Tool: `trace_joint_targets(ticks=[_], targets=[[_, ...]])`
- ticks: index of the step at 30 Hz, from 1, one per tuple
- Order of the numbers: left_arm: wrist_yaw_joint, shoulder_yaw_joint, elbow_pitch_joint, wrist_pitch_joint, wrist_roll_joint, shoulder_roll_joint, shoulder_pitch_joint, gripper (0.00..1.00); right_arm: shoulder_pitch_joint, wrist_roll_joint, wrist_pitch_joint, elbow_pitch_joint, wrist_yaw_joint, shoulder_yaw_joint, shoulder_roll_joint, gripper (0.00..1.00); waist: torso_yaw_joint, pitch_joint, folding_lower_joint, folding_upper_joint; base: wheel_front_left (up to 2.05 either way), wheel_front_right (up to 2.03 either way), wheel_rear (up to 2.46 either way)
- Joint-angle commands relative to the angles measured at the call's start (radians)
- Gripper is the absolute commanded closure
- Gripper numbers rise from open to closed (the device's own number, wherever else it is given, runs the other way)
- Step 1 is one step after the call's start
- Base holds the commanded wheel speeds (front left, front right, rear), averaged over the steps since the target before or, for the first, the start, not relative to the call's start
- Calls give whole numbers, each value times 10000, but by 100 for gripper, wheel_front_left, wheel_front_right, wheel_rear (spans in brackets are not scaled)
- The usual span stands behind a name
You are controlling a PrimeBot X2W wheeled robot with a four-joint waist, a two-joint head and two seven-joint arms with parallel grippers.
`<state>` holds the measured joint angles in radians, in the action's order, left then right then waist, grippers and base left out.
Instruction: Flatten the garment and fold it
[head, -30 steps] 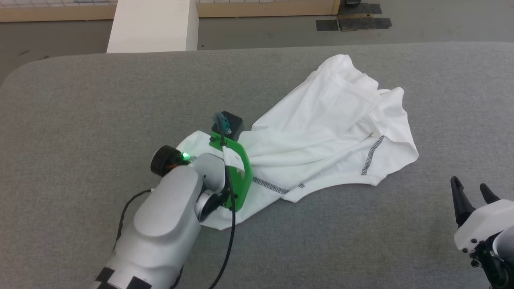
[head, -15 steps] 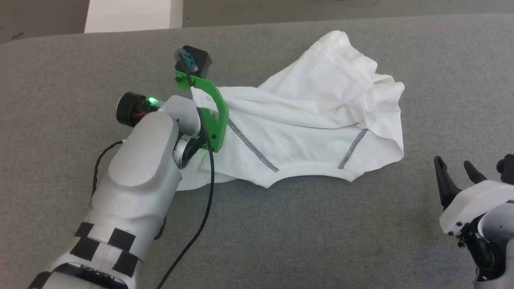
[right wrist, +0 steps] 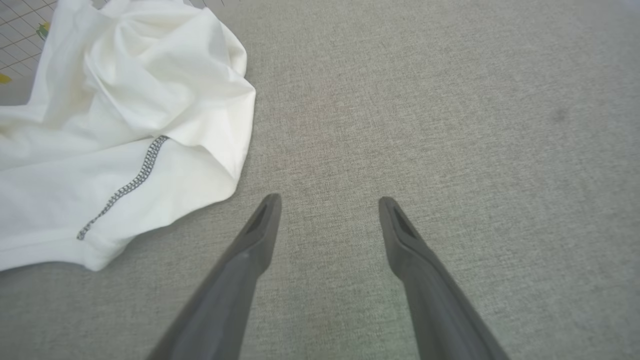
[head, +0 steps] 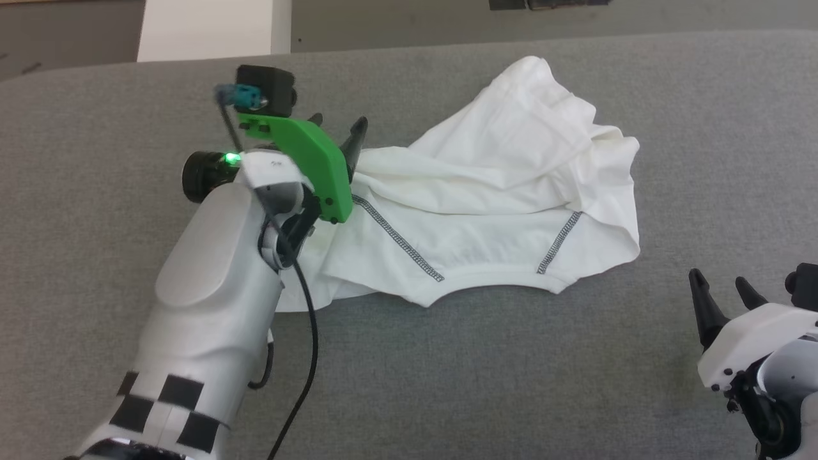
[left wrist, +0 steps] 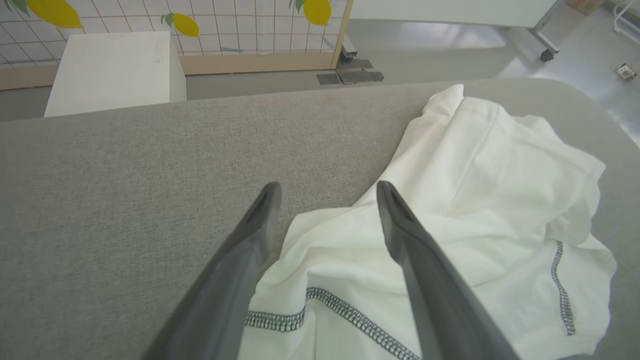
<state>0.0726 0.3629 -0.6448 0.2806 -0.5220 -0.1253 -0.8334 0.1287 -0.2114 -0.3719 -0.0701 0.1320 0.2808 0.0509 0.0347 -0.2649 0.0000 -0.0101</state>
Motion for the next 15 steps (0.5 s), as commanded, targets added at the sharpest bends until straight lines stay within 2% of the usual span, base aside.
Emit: trace_joint_targets(ticks=[1,6,9,10,15], targets=[[-80,-248,430,-566,-124,-147,514,0,-152,-50,83,-61,-13,-16,-7,0,-652,847,0,99,0,0,0],[-621,-891,2342,-2677,49,-681,2384,0,-395,-112,97,-169,-13,-21,-7,0,-929,1310,0,99,0,0,0],[-1068,-1230,3365,-3838,229,-904,3830,0,-492,-127,66,-211,-13,-70,-7,0,-995,1458,0,99,0,0,0],[-1340,-1438,3842,-4439,276,-949,4696,0,-501,-108,9,-218,-13,-126,-7,0,-995,1471,0,99,0,0,0],[-1847,-1730,4585,-5033,223,-742,6203,0,-77,155,-542,-335,-13,-254,-7,0,-982,1324,0,99,0,0,0]])
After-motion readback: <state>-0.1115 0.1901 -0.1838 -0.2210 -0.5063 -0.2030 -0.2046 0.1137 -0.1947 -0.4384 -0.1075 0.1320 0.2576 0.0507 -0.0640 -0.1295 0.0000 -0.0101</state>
